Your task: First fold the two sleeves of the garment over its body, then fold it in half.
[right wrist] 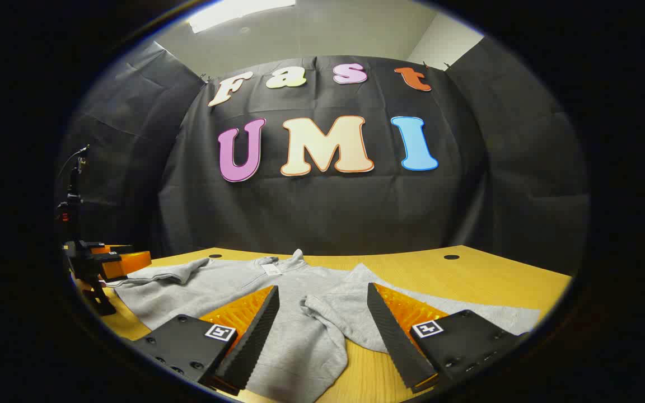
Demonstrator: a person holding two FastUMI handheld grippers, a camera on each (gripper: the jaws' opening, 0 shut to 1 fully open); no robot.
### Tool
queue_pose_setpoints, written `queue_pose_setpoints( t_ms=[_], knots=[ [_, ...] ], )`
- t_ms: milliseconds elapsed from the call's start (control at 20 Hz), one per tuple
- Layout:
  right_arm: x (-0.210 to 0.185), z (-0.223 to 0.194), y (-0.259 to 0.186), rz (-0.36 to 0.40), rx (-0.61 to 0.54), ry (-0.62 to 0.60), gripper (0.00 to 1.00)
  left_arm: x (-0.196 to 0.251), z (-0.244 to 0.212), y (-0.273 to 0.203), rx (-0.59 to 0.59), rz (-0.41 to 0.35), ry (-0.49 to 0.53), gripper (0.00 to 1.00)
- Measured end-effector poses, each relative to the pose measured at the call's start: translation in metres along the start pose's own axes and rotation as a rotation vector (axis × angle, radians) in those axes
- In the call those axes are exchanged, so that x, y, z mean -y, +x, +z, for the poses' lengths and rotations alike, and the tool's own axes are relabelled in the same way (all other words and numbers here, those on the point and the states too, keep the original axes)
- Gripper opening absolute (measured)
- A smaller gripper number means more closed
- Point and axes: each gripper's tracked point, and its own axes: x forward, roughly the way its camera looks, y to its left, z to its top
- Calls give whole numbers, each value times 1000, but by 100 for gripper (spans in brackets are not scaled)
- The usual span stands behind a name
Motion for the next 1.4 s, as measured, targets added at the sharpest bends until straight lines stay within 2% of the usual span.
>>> queue_pose_setpoints(
  t_ms=[100, 250, 1400],
  knots=[
    [-6, 0, 0, 30, -3, 1, 98, 3, 0, 1, 1, -13, 0, 94],
    [-4, 0, -1, 31, -2, 1, 96, 2, -1, 0, 1, -13, 0, 94],
    [-3, -1, 0, 22, -2, 0, 98, -1, 0, 1, 1, -6, 1, 94]
  ],
)
